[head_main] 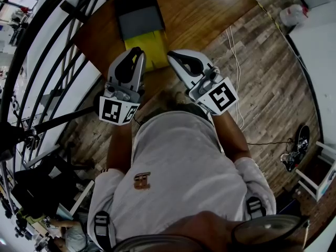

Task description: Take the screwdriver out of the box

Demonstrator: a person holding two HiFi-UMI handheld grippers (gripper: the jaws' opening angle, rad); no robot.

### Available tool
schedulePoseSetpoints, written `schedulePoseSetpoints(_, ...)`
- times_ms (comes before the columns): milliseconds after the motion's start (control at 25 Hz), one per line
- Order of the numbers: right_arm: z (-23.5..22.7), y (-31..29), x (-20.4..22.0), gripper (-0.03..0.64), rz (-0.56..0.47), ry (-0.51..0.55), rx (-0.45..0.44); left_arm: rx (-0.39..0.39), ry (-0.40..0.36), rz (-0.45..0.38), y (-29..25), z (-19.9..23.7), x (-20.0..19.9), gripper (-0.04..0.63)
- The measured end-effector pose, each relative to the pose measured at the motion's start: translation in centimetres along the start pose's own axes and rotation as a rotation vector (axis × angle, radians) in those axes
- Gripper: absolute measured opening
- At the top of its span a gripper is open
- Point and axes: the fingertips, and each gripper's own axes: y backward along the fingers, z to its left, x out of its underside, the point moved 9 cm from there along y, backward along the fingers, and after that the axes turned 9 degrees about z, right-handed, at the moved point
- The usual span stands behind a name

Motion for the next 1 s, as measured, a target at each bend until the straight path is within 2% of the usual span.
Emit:
schedulePoseSetpoints(560,0.0,1.2,0.6,0.032,0.033,0.007,0.006,0.013,0.009,-0.001,-0.4,-0.8,0.3,0.080)
schedulePoseSetpoints(720,-0.1,1.0,0.3,0.032,0.006,0.004,0.009,0.010,0.010,-0.001,-0.5,-0.7,0.5,0.080)
schedulePoseSetpoints(1000,-0.4,1.4,1.1,0.031,0.055,0.009,-0.001,0.007,0.006,0.004,-0.6,-0.9,0.5,0.080)
